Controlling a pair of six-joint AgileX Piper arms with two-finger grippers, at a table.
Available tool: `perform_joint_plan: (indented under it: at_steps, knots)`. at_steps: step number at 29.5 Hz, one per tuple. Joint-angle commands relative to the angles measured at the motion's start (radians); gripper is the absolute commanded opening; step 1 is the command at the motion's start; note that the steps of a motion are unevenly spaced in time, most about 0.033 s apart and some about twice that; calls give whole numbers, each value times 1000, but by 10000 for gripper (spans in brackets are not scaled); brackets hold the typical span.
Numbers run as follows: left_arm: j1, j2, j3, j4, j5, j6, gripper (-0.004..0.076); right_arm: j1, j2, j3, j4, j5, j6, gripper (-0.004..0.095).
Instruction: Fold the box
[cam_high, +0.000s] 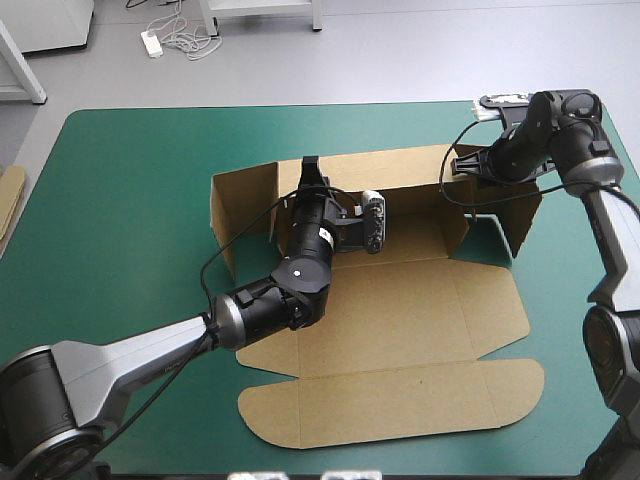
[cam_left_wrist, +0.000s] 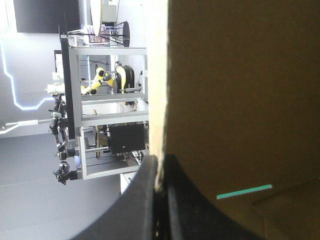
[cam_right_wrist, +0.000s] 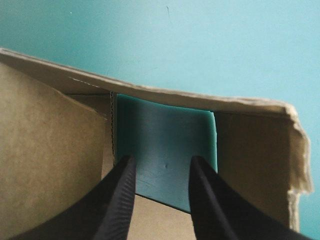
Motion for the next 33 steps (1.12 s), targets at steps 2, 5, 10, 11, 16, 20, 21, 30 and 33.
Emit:
perform_joint_plan:
  at_steps: [2,5,10,11,16,20,21,30,33]
  knots:
    - [-4,-49,-24,37,24,-13,-9,1,-48,-23,-1,-25,-6,333]
    - [-4,-49,-24,37,24,-13,-9,1,-48,-23,-1,-23,-6,333]
    - [-4,-49,-24,37,24,-13,-9,1,-48,-23,-1,-23,-6,333]
    - [-4,-49,-24,37,24,-13,-9,1,-48,-23,-1,-23,-6,333]
    - [-4,-49,-24,37,24,-13,-9,1,-48,-23,-1,-23,-6,333]
    - [-4,-49,-24,37,24,-13,-9,1,-48,-23,-1,-23,-6,333]
    - [-4,-49,-24,37,24,-13,-9,1,-48,-23,-1,-23,-6,332]
    - [-4,-49,-24,35,24,-13,-9,1,-94,-40,-1,-28,-6,-15]
    - [-4,-49,-24,33,24,-13,-9,1,-112,-84,6,-26,-6,-17]
